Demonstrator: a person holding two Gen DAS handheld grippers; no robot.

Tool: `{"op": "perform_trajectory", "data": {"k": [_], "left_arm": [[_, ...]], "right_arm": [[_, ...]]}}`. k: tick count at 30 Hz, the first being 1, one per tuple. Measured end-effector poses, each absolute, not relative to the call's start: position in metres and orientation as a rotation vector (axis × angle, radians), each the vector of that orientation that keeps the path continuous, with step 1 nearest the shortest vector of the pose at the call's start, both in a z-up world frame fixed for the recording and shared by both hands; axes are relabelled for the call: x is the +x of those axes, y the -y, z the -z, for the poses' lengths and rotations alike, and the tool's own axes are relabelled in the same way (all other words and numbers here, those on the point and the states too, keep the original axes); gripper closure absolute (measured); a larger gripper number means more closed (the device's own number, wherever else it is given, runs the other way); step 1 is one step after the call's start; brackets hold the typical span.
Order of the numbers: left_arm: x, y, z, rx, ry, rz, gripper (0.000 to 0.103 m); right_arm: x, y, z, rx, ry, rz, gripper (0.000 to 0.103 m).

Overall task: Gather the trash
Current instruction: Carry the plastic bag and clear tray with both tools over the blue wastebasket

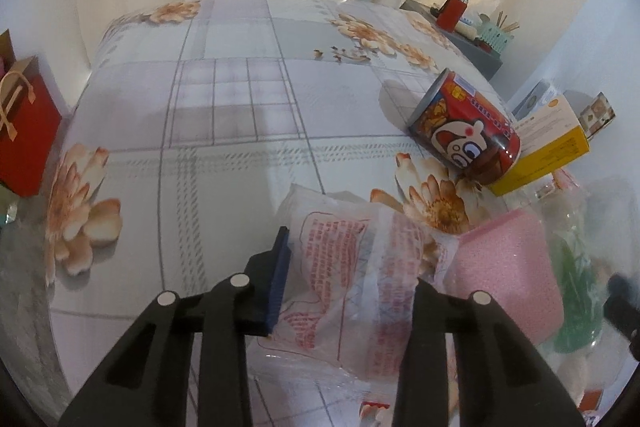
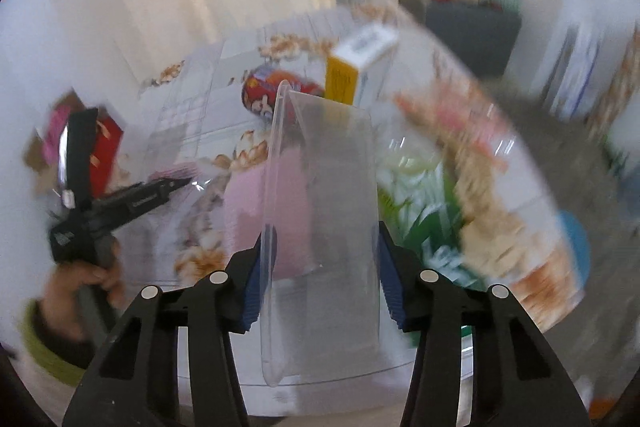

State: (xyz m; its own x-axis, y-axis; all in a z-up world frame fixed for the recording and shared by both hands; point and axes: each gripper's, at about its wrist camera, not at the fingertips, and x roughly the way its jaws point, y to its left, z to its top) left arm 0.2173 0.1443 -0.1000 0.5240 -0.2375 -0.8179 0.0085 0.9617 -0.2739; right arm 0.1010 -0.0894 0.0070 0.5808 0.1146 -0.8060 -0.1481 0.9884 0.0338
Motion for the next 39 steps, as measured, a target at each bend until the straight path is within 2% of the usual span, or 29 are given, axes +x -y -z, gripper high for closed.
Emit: {"op": "perform_trajectory", "data": {"k": [5,8,14,20,24,30,34,39], "left_arm": [[0.206,-0.147,0.099,-0.262,-1.004,0.145,0.072],[0.199,-0.151,0.094,-0.278,-0.986,0.147,0.072],[0.178,-0.155,0.066,-0.309,-0.917,0.173,0.073],[0.152,-0.134,0.013,-0.304,-0.822,0.27,0.073],[0.14,-0.096,-0.028,-0.289,-0.761,0.391,0.073],[0.138,0.012,-0.07,-0.227,-0.741,0.655,0.073],[0.144,0.109,-0.074,-0.149,-0.787,0.798,0.073],[0.159,0.224,-0.054,-0.079,-0.908,0.903,0.073]], "right_arm": [[0.08,0.07,-0.018,-0.338,-0.764,-0.08,0.057],[0.074,0.073,-0.022,-0.397,-0.707,-0.061,0.057],[0.065,0.103,-0.051,-0.261,-0.67,-0.115,0.057],[0.047,0.168,-0.084,-0.039,-0.65,-0.17,0.057],[0.035,0.218,-0.097,0.087,-0.622,-0.138,0.057],[0.002,0.328,-0.096,0.2,-0.571,0.074,0.057],[-0.014,0.397,-0.072,0.283,-0.6,0.198,0.057],[-0.02,0.46,-0.03,0.375,-0.673,0.285,0.057]]}}
